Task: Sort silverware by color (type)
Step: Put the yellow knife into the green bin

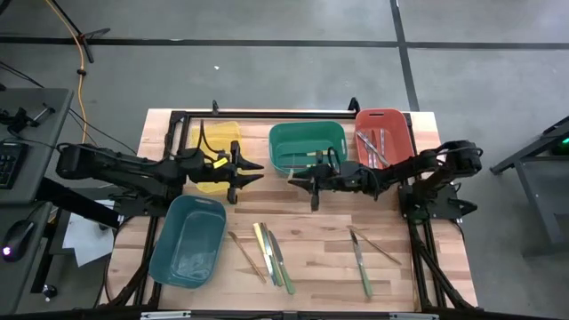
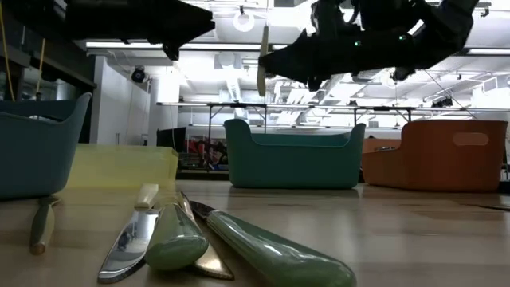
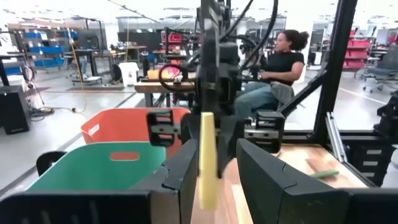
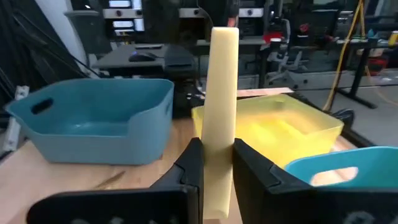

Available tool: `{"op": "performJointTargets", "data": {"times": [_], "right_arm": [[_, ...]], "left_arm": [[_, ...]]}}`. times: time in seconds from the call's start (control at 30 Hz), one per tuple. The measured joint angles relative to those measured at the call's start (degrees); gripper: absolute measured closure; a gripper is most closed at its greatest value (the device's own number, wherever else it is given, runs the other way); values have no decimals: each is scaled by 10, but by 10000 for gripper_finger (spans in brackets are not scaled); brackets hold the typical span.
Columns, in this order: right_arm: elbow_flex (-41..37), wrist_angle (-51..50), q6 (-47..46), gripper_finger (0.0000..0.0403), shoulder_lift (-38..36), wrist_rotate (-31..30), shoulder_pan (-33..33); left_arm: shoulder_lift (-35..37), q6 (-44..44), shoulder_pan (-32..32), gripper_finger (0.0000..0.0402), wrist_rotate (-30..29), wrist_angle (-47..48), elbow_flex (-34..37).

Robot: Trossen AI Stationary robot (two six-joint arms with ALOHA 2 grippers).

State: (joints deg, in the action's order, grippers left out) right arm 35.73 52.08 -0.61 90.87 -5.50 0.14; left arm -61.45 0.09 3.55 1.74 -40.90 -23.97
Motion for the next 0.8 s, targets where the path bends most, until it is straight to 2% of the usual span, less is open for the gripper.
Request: {"op": "performJointTargets", "data": {"times": [0.2,0.8], "right_arm": [[-2,-33,-9,362,0,13,-13],[-2,-29,-9,362,0,14,-12]], "left_arm": [[7,-26,10,300,-1,1,0],[15,-29,9,300,-1,12,0]]}}
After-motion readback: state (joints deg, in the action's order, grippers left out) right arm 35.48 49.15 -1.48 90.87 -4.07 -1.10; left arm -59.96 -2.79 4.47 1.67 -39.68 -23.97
